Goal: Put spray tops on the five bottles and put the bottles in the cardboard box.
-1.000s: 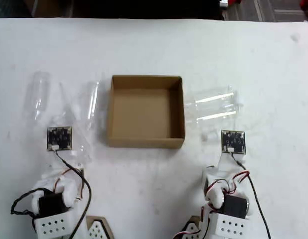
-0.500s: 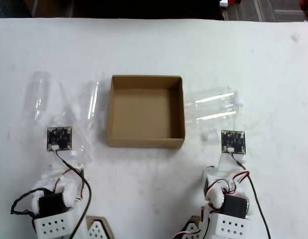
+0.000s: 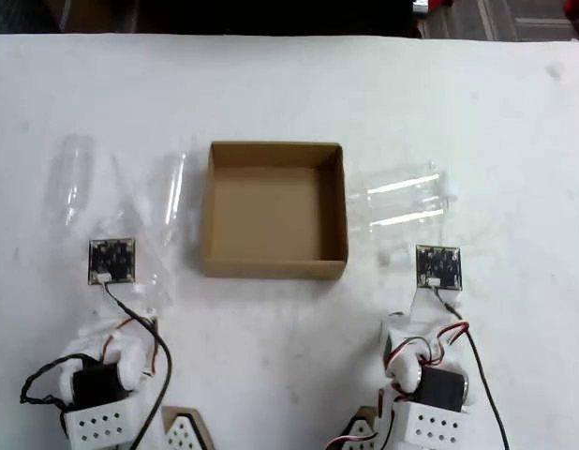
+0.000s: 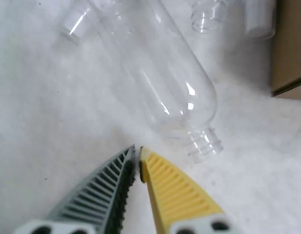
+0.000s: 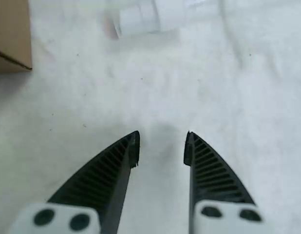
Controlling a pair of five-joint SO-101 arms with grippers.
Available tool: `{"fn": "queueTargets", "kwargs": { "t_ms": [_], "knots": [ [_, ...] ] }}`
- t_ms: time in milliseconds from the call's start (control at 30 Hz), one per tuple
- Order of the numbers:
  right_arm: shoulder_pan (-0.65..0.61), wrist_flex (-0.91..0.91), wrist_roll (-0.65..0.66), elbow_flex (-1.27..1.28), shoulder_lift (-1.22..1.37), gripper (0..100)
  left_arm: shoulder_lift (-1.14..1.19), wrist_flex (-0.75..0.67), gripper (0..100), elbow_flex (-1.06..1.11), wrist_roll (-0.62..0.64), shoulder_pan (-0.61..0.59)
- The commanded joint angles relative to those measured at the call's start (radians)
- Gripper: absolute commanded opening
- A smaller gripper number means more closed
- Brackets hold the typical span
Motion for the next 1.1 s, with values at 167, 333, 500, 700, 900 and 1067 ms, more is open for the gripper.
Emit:
{"fn": "queueTargets", "kwargs": {
  "t_ms": [167, 333, 500, 700, 900, 1067],
  "knots": [
    [0.007, -0.016, -0.002, 0.009, 0.001, 13.1, -0.008, 0.002, 2, -0.003, 0.011, 0.004],
    [0.007, -0.016, -0.002, 0.009, 0.001, 13.1, -0.008, 0.002, 2, -0.003, 0.011, 0.004],
    [0.007, -0.016, -0.002, 0.009, 0.001, 13.1, -0.008, 0.002, 2, -0.003, 0.011, 0.004],
    [0.007, -0.016, -0.002, 0.009, 0.001, 13.1, -0.008, 0.002, 2, -0.003, 0.011, 0.004],
    [0.007, -0.016, -0.002, 0.009, 0.001, 13.1, -0.008, 0.002, 2, -0.003, 0.012, 0.028],
    [0.002, -0.016, -0.002, 0.009, 0.001, 13.1, -0.008, 0.002, 2, -0.003, 0.015, 0.030]
  ]
}}
